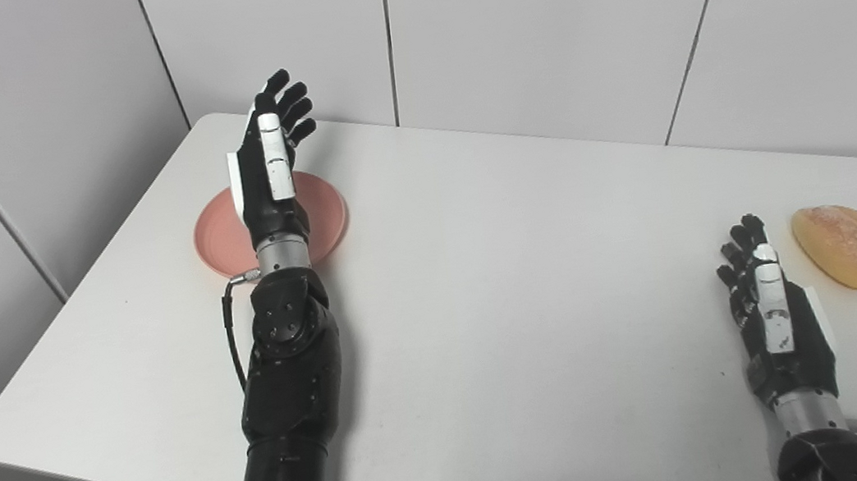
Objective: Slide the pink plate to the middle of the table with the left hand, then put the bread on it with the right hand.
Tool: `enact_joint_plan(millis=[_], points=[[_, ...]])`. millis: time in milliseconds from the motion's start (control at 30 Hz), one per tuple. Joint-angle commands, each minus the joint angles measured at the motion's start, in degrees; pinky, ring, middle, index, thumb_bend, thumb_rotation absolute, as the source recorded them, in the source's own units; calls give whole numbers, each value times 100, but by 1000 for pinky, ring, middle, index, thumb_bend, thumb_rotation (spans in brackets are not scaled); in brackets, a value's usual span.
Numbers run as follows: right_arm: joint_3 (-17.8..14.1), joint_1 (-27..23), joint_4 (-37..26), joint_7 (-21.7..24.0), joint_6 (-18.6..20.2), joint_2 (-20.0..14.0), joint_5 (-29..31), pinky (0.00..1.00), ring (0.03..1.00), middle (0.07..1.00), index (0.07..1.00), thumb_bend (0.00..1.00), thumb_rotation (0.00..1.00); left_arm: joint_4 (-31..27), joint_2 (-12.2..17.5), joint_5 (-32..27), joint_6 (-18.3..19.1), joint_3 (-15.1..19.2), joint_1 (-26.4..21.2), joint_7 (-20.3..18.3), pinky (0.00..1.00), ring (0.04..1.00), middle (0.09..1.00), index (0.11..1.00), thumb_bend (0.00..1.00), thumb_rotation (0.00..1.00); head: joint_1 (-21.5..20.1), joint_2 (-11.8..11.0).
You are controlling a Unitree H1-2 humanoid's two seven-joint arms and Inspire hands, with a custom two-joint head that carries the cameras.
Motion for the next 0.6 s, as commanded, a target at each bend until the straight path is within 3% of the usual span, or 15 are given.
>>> enact_joint_plan(millis=[0,233,567], points=[[-52,-31,27,109,-167,-69,78,1000,1000,1000,1000,798,963,-239,191,34,90,97,-363,167,723,748,745,741,760,1000,51,-5],[-106,-1,-2,118,-105,-105,118,1000,1000,1000,1000,789,959,-125,695,350,241,237,-182,364,745,772,774,778,735,1000,179,-59],[-162,-4,98,173,-194,-128,112,1000,1000,1000,1000,788,949,431,1129,399,126,435,-78,577,774,791,788,795,730,1000,196,-72]])
